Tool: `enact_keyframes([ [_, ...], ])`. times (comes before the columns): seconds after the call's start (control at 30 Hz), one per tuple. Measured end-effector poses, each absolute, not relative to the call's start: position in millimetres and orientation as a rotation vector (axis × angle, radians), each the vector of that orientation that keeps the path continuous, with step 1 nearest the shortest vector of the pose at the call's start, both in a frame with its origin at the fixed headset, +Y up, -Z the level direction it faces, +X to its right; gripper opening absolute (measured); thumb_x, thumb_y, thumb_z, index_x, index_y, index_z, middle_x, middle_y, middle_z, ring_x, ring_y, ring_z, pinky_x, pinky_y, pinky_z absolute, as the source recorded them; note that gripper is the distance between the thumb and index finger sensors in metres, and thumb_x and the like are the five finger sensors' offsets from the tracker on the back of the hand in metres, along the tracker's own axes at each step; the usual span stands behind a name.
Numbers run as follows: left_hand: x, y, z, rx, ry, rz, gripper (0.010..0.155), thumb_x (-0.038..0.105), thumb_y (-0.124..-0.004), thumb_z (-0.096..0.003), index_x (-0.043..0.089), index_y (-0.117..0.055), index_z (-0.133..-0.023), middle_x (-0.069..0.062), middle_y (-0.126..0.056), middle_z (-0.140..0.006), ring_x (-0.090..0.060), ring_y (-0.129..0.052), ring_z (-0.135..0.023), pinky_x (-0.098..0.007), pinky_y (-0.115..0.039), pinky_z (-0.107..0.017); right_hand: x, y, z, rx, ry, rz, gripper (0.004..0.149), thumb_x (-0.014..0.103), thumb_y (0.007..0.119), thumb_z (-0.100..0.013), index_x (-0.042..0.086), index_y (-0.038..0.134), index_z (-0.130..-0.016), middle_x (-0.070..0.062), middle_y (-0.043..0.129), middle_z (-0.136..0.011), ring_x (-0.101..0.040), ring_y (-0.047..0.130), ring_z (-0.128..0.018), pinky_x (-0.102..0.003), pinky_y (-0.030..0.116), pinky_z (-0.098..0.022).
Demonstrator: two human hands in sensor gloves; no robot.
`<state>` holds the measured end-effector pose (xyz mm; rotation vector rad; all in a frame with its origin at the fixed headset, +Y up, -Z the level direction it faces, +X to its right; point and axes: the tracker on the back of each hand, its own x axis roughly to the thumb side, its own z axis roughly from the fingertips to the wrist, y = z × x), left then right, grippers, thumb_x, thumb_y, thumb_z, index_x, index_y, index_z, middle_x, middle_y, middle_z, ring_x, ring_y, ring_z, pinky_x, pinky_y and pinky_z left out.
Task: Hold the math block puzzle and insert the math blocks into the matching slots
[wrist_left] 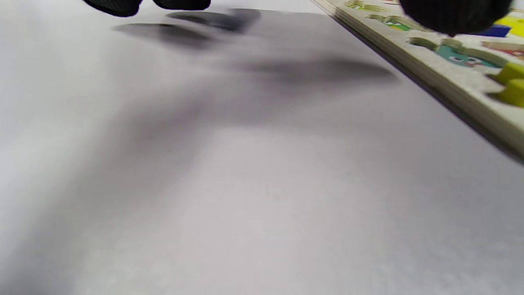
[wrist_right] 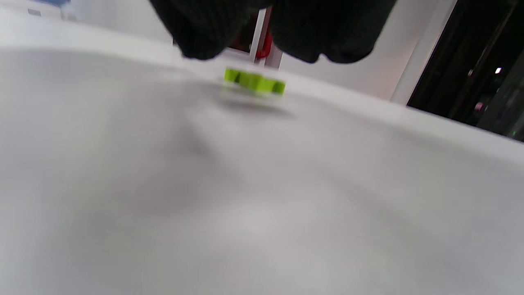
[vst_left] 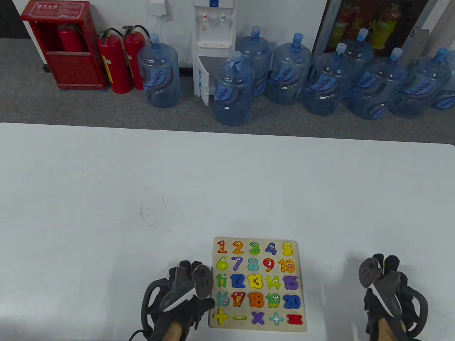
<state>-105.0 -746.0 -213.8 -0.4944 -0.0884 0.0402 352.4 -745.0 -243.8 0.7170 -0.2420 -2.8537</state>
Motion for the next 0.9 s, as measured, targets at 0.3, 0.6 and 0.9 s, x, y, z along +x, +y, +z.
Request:
enact_keyframes([
  [0.3, -104.5, -746.0, -214.3, -0.502, -0.089, 0.049, 0.094, 0.062, -0.069, -0.0347, 0.023, -0.024, -0.107, -0.011, -0.022, -0.111, -0.047, -0.039, -0.106, -0.068, -0.051, -0.072, 382.8, -755.2, -254.1, 0.877, -0.409, -2.966, 0.065, 0.025, 0.069, -0.039, 0.040, 0.043, -0.096, 0.000, 0.028, -0.108, -0.032, 0.047, -0.098, -0.041, 0.059, -0.067],
  [0.6, -103.9, -746.0, -214.1, -0.503, -0.098, 0.052, 0.094, 0.062, -0.069, -0.0346, 0.023, -0.024, -0.107, -0.011, -0.022, -0.111, -0.047, -0.039, -0.106, -0.068, -0.051, -0.073, 345.8, -740.4, -244.5, 0.595, -0.127, -3.128, 0.038, 0.026, 0.087, -0.027, 0.040, 0.085, -0.062, 0.015, 0.073, -0.085, -0.020, 0.085, -0.073, -0.038, 0.073, -0.060],
  [0.9, -103.4, -746.1, -214.0, -0.506, -0.100, 0.049, 0.093, 0.062, -0.069, -0.0347, 0.022, -0.025, -0.107, -0.011, -0.022, -0.111, -0.047, -0.039, -0.106, -0.068, -0.051, -0.072, 294.0, -739.4, -233.5, 0.145, -0.098, -3.056, 0.032, 0.022, 0.093, -0.021, 0.037, 0.087, -0.049, 0.012, 0.081, -0.072, -0.018, 0.095, -0.058, -0.040, 0.076, -0.057],
])
